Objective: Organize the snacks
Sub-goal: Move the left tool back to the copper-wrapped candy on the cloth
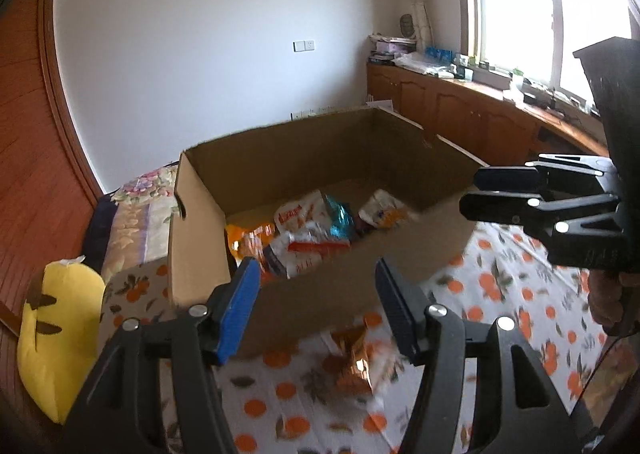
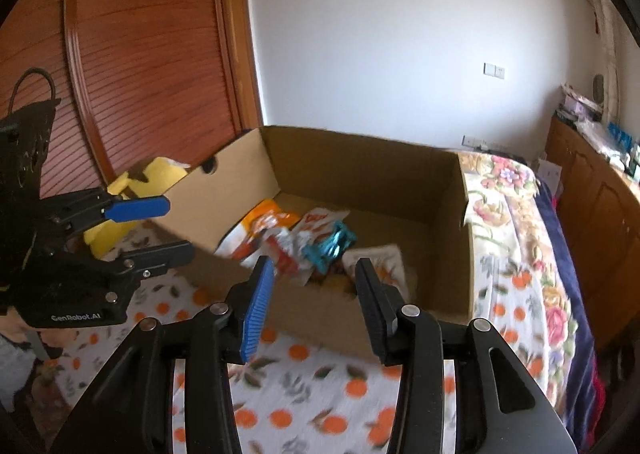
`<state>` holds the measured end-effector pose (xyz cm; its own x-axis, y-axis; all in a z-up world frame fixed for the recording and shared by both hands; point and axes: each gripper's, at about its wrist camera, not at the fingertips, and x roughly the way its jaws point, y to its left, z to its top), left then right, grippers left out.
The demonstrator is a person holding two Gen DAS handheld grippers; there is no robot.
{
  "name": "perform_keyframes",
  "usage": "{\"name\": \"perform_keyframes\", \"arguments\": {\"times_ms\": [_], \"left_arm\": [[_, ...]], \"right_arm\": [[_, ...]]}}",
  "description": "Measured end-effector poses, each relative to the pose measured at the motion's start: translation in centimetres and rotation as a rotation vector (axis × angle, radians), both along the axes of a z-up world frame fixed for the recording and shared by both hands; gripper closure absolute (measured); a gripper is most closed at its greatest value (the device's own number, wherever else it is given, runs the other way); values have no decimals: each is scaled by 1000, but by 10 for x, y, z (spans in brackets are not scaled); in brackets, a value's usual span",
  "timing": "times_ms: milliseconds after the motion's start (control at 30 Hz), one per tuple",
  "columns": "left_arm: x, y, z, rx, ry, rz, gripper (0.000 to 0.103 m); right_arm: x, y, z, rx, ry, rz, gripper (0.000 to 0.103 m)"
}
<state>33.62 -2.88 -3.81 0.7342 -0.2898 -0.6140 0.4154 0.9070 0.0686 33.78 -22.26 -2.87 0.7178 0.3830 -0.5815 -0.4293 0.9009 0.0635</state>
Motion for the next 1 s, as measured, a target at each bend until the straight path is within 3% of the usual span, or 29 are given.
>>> {"name": "perform_keyframes", "arguments": {"times_ms": [133,300,600,1000], "left_arm": [[-22,-1,-16,36,6,-2,42],[-35,-1,-39,21,67,-20,42],[-33,-10,-73,1,152,-20,43],[-5,-9,-95,-34,200,28,60]], "right_arm": [[-20,3,-16,6,24,-7,60],[-30,3,-43,18,79,-17,60],[-44,7,-82,14,127,-24,60],[-48,14,-105,11,152,5,60]]}}
